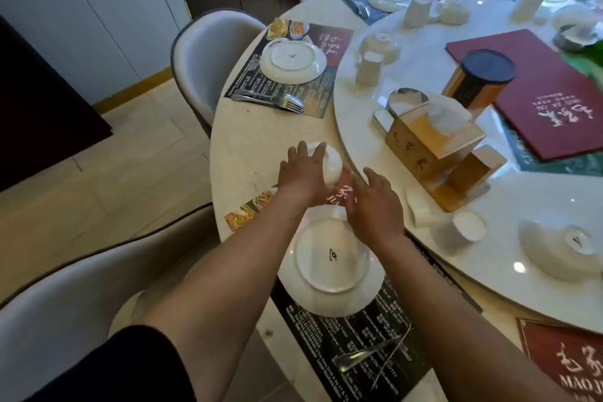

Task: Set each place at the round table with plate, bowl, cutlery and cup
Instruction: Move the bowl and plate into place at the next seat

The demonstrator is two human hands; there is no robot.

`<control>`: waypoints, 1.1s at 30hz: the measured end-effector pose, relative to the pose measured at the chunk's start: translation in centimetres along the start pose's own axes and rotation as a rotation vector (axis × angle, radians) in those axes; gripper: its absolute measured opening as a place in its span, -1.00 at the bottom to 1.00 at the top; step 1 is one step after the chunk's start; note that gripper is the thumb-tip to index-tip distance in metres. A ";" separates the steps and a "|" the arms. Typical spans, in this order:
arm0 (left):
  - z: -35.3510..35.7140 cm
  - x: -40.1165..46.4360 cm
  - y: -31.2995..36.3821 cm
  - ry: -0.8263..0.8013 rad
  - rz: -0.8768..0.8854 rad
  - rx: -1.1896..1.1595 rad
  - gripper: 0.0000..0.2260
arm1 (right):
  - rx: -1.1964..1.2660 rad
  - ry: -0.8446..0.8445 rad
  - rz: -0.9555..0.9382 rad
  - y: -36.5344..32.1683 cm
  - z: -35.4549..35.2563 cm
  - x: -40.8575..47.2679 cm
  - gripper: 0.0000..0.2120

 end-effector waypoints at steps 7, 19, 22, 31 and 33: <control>1.4 1.7 -1.1 -0.049 -0.015 0.033 -0.03 | -0.043 0.053 -0.024 1.1 0.8 0.4 -0.64; -1.9 0.2 -4.9 0.229 -0.417 -0.726 -0.40 | -0.012 0.069 0.021 1.5 0.0 0.7 -0.61; -0.3 -0.5 -6.2 0.234 -0.640 -0.953 -0.61 | 0.000 0.063 0.025 1.4 -0.2 0.8 -0.59; 0.7 -0.9 -7.8 0.231 -0.702 -0.734 -0.51 | -0.026 0.033 0.003 1.8 0.6 0.6 -0.56; 0.5 -0.7 -8.1 0.221 -0.698 -0.655 -0.53 | -0.026 0.033 -0.002 1.8 0.7 0.5 -0.56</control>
Point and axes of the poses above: each hand's wrist, its own x-axis towards the middle knuckle, its own z-axis out of the palm, y = z × x, the point moved 9 cm from there along x, towards the middle knuckle, and after that the axes turned 9 degrees about y, right-handed, at the moved point
